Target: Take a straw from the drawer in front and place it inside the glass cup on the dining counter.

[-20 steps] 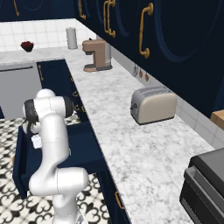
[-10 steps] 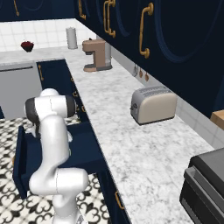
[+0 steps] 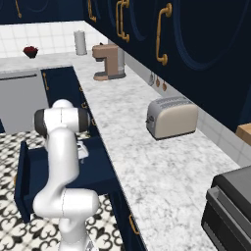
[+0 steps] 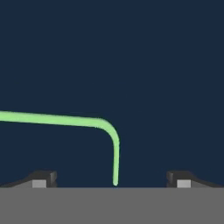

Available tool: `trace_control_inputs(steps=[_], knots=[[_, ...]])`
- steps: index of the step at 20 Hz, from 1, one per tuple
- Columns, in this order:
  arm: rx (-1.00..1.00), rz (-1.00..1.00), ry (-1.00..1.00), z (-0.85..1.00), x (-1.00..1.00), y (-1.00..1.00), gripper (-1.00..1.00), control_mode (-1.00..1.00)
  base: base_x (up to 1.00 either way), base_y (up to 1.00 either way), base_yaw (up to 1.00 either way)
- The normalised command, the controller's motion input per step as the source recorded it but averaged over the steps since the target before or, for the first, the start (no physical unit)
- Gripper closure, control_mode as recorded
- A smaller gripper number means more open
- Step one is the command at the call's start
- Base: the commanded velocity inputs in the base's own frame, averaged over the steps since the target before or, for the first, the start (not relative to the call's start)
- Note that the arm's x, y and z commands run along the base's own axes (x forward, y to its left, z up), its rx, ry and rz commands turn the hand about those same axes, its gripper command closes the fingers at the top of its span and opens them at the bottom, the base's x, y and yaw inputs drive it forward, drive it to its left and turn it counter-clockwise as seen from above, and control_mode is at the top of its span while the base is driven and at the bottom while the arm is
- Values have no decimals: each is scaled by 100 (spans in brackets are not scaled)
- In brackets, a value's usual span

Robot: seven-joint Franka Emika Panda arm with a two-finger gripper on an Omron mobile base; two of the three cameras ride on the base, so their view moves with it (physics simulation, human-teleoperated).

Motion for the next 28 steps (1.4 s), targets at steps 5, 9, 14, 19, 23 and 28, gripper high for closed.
trace_control_inputs(steps=[5,9,14,19,23,28], knots=[[5,6,0,-31,5,0,-100,-100,0,0,0],[2,9,0,-20,0,0,-100,-100,0,0,0],[1,8,0,-25,7,0,-100,-100,0,0,0],[4,8,0,-33,8,0,-100,-100,0,0,0],[7,9,0,-42,1,0,100,-100,0,0,0],[8,8,0,-47,-5,1,100,-100,0,0,0]])
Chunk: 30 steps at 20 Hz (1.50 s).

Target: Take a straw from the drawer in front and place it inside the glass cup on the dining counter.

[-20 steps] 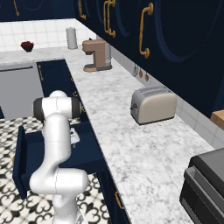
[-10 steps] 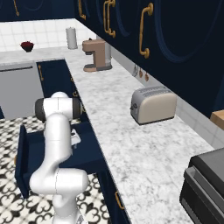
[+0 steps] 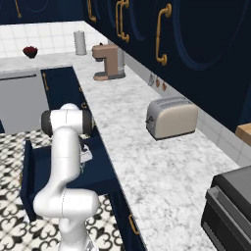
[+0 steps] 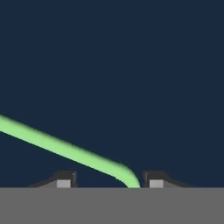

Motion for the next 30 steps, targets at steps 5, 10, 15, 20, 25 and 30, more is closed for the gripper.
trace_control_inputs(steps=[5,10,15,20,25,30], knots=[[3,6,0,-39,-27,3,100,-100,0,0,0],[0,1,-4,-12,-52,23,100,-100,0,0,0],[0,0,-17,41,-50,18,100,-100,0,0,0],[0,0,-23,100,-31,1,100,-100,0,0,0],[14,1,-6,100,-2,0,100,-100,0,0,0],[17,0,1,100,7,1,100,-100,0,0,0]])
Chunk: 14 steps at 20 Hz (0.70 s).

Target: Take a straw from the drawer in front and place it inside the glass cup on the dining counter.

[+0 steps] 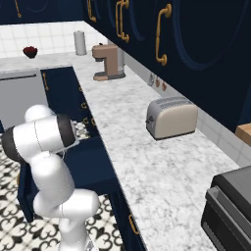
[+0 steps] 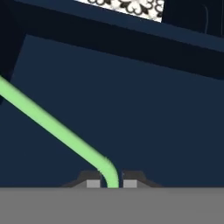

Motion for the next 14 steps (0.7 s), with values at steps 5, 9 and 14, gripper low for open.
trace_control_inputs(steps=[5,9,14], knots=[[2,0,0,100,0,1,100,-100,0,0,0],[0,0,3,100,-6,0,100,-100,0,0,0],[-1,-1,1,100,-59,-15,100,-100,0,0,0]])
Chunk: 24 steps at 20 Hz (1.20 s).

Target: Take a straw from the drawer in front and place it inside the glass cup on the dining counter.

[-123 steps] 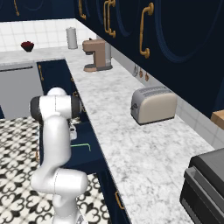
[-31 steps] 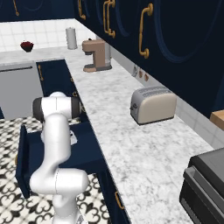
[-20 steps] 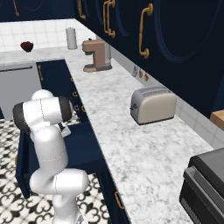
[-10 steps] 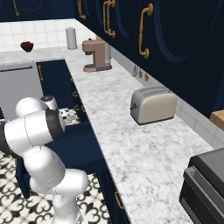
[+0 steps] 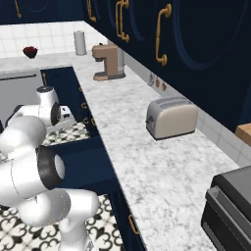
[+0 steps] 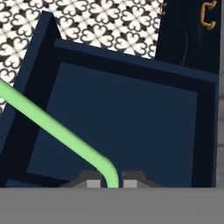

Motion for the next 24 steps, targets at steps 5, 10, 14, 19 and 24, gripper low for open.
trace_control_inputs(steps=[5,10,14,19,24], knots=[[-1,-4,1,96,-73,-35,100,-100,0,0,0],[0,-2,3,30,-59,-40,100,-100,0,0,0],[0,0,0,2,-50,-24,100,-100,0,0,0],[0,0,0,0,-18,0,100,100,-45,13,4],[0,0,0,0,0,0,100,100,-70,90,58]])
